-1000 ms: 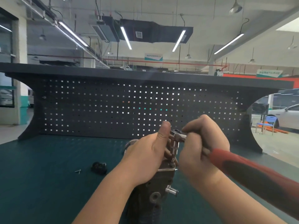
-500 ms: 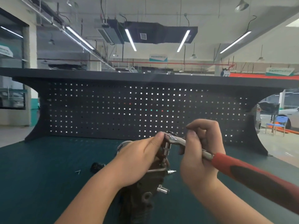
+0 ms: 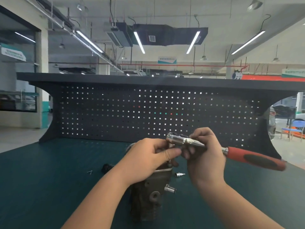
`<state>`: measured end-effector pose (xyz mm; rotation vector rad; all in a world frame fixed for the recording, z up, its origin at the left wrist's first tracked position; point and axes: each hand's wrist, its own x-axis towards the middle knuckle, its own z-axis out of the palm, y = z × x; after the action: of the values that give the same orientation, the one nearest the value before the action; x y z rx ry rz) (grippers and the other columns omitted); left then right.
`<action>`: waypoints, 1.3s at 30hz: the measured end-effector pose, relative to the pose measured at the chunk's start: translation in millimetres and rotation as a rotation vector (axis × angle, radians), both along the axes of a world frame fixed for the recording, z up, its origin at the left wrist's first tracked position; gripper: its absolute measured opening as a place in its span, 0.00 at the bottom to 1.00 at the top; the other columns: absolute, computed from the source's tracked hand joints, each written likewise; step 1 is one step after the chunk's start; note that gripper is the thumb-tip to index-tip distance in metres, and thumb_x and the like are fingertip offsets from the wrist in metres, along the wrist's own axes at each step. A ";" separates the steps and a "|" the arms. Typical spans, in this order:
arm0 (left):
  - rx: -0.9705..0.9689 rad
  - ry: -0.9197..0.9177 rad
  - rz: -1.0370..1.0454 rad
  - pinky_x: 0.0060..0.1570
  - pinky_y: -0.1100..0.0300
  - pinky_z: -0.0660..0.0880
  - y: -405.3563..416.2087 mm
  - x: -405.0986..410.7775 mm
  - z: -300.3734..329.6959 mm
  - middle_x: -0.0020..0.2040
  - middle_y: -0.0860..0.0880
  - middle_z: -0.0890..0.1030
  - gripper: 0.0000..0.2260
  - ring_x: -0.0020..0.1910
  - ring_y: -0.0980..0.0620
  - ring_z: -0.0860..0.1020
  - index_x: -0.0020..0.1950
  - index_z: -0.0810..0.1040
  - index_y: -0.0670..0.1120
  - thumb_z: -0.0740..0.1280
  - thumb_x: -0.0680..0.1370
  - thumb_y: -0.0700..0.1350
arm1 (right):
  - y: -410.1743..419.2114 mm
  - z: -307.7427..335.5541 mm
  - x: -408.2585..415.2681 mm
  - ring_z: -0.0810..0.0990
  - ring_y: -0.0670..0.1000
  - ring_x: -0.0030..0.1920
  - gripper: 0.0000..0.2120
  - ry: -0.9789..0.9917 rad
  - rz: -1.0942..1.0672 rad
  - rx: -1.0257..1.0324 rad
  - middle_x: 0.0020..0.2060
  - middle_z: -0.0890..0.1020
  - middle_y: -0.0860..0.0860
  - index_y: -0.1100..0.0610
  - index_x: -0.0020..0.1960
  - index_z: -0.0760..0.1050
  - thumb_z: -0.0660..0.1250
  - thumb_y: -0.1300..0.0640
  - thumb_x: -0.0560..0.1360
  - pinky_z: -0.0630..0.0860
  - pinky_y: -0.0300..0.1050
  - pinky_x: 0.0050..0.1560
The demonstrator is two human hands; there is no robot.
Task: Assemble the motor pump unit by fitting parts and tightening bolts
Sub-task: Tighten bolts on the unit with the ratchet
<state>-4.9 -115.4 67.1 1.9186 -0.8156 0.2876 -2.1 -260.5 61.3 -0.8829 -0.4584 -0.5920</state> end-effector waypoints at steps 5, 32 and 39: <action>-0.050 0.040 -0.002 0.51 0.58 0.78 -1.4 2.1 -2.7 0.44 0.52 0.86 0.11 0.46 0.54 0.84 0.49 0.84 0.56 0.71 0.70 0.58 | 3.2 2.5 -16.8 0.67 0.46 0.24 0.08 -0.163 -0.467 -0.258 0.24 0.70 0.47 0.51 0.31 0.70 0.57 0.59 0.67 0.64 0.37 0.25; -0.003 0.018 -0.016 0.36 0.69 0.70 -3.7 -5.9 4.8 0.30 0.60 0.79 0.06 0.32 0.64 0.75 0.32 0.82 0.59 0.67 0.65 0.59 | 8.3 7.1 -34.3 0.54 0.49 0.29 0.21 -0.927 -1.149 -0.703 0.28 0.57 0.48 0.57 0.26 0.59 0.58 0.60 0.78 0.55 0.45 0.29; -0.053 0.093 0.016 0.42 0.67 0.76 1.2 -3.1 2.6 0.40 0.51 0.86 0.19 0.39 0.59 0.83 0.43 0.86 0.47 0.69 0.68 0.61 | -28.9 0.2 8.8 0.69 0.41 0.32 0.10 -0.443 -0.627 -0.383 0.30 0.72 0.42 0.54 0.37 0.70 0.55 0.53 0.73 0.66 0.33 0.34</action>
<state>-8.0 -114.2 69.7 1.8756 -0.7253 0.2256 6.6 -289.4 61.5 -1.2791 -0.7136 -1.3203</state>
